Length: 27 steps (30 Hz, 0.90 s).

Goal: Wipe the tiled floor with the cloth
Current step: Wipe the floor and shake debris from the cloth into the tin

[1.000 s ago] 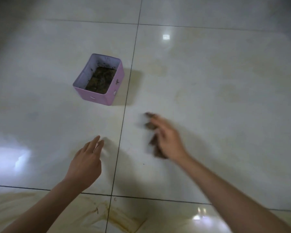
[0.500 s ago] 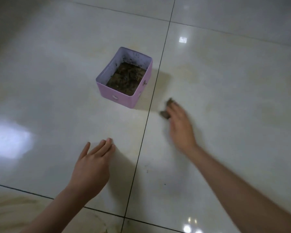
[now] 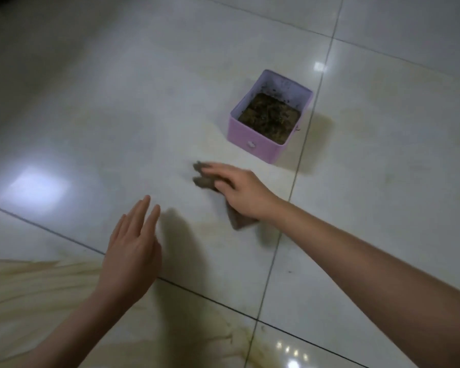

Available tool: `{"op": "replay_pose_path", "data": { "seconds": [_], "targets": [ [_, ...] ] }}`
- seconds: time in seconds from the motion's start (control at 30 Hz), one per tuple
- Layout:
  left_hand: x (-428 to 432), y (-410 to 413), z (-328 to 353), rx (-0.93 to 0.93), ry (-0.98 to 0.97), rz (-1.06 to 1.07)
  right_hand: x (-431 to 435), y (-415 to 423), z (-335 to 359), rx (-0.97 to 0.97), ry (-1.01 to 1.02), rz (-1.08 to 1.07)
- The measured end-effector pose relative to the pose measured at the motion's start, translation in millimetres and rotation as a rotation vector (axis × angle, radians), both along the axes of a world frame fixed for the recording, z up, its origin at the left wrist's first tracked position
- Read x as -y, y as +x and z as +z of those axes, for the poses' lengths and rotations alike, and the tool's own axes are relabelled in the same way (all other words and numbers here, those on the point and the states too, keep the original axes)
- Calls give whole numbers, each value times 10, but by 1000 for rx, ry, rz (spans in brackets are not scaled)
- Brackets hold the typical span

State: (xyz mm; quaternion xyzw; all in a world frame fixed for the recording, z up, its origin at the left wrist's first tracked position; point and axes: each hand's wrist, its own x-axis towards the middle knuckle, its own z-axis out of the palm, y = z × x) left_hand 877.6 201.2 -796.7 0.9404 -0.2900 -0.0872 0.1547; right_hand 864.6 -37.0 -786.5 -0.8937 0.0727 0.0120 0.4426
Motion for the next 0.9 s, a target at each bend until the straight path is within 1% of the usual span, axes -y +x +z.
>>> {"op": "replay_pose_path", "data": {
  "seconds": [0.1,0.17,0.23,0.33,0.43,0.5,0.53,0.6,0.7,0.77,0.83,0.9],
  "targets": [
    [-354,38,9,-29,108,97,-450,761,-200,-44,-19,18],
    [-520,71,2,-41,155,107,-762,884,-342,-49,-69,81],
    [-630,92,-18,-55,175,104,-1014,631,-418,-16,-67,235],
    [-697,64,-23,-46,171,108,-1039,-157,-389,32,27,493],
    [-716,43,3,-58,176,128,-658,-880,-310,-55,41,595],
    [-721,23,1,-76,181,110,-400,-1145,-192,-182,20,596],
    [-703,0,1,-84,191,93,-297,-1204,-119,-223,4,575],
    [-621,-65,0,-96,206,55,-82,-1202,29,-201,-15,476],
    [-418,-196,-13,-98,195,4,394,-986,146,-79,-39,209],
    [-271,-298,-25,-109,195,-36,689,-808,105,-132,-101,38],
    [-152,-410,-44,-98,225,-100,747,-781,-46,-160,-117,-109],
    [-57,-503,-54,-94,206,-130,573,-961,-192,-105,-55,-214]
  ]
}}
